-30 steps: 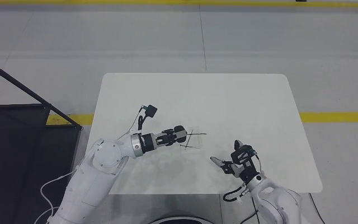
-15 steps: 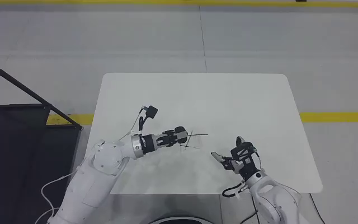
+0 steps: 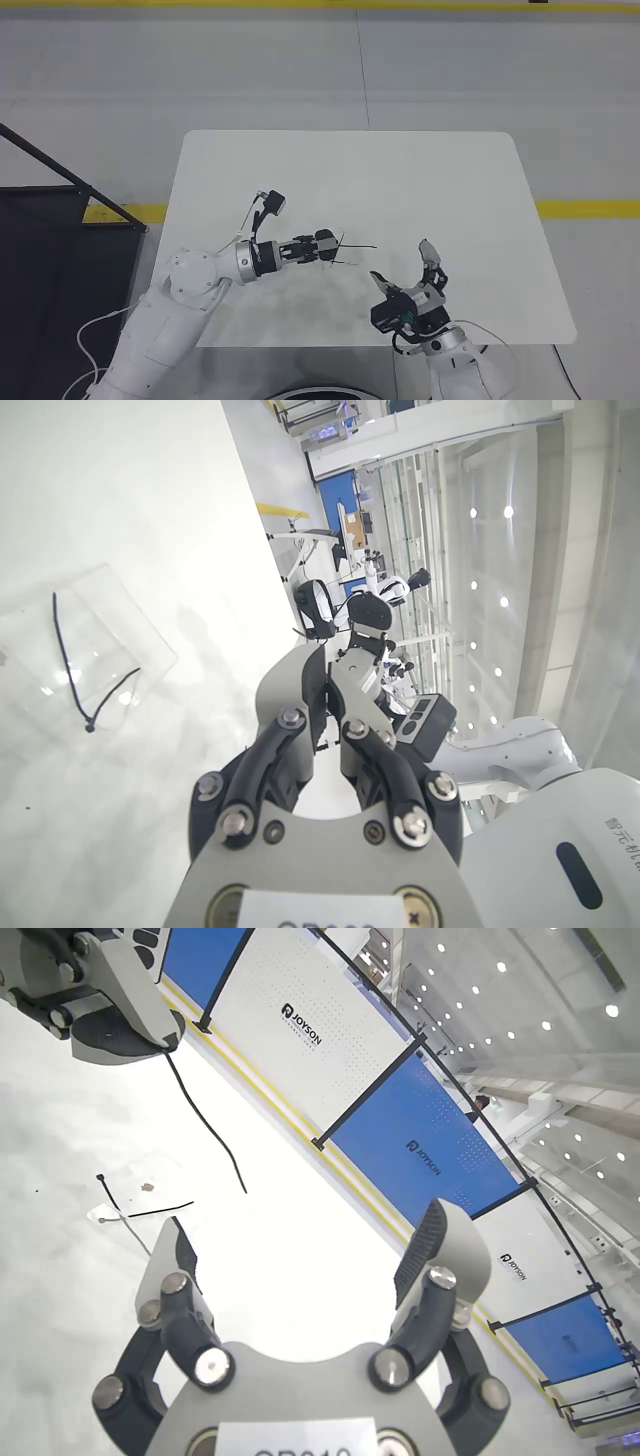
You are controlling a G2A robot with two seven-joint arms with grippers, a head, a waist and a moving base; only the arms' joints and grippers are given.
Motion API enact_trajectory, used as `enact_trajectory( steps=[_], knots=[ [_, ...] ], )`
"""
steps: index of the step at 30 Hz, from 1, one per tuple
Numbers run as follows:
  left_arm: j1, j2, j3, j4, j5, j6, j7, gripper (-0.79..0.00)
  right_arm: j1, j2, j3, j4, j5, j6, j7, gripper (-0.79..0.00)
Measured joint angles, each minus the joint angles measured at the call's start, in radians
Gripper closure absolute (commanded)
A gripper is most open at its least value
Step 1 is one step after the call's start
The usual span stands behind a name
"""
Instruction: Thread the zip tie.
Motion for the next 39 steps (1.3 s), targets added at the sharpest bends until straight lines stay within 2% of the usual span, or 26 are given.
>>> enact_trajectory(
  steps=[6,10,12,17,20,26,31,35,39],
  knots=[
    [0.000,0.000,0.000,0.000,0.001,-0.001,0.000,0.000,0.002,0.000,0.004,0.005,0.006,0.005,0.005,-0.785],
    [0.005,-0.001,0.004,-0.008,0.004,0.003,0.013,0.000,0.003,0.000,-0.022,0.023,-0.124,0.041,-0.020,-0.785],
    [0.010,-0.002,0.011,-0.019,0.008,0.008,0.031,0.000,0.008,-0.001,-0.035,0.026,-0.190,0.063,-0.024,-0.760],
    [0.007,-0.003,0.027,-0.025,0.014,0.012,0.041,0.000,0.025,-0.005,-0.078,0.030,-0.354,0.083,0.000,-0.591],
    [0.004,-0.003,0.032,-0.025,0.018,0.016,0.033,0.000,0.044,-0.009,-0.104,0.039,-0.427,0.074,0.020,-0.542],
    [0.003,0.000,0.024,-0.020,0.004,0.011,0.019,0.000,0.075,-0.011,-0.102,0.074,-0.403,0.048,-0.036,-0.526],
    [0.001,0.003,0.013,-0.012,-0.019,0.002,-0.007,0.000,0.081,-0.009,-0.076,0.094,-0.351,0.025,-0.097,-0.480],
    [-0.001,0.006,0.006,-0.014,-0.017,-0.015,-0.020,0.000,0.080,-0.005,-0.040,0.109,-0.191,-0.027,-0.205,-0.511],
    [-0.001,0.010,-0.005,-0.013,-0.039,-0.068,-0.065,0.000,0.087,0.000,0.019,0.134,0.007,-0.148,-0.293,-0.757]
  ],
)
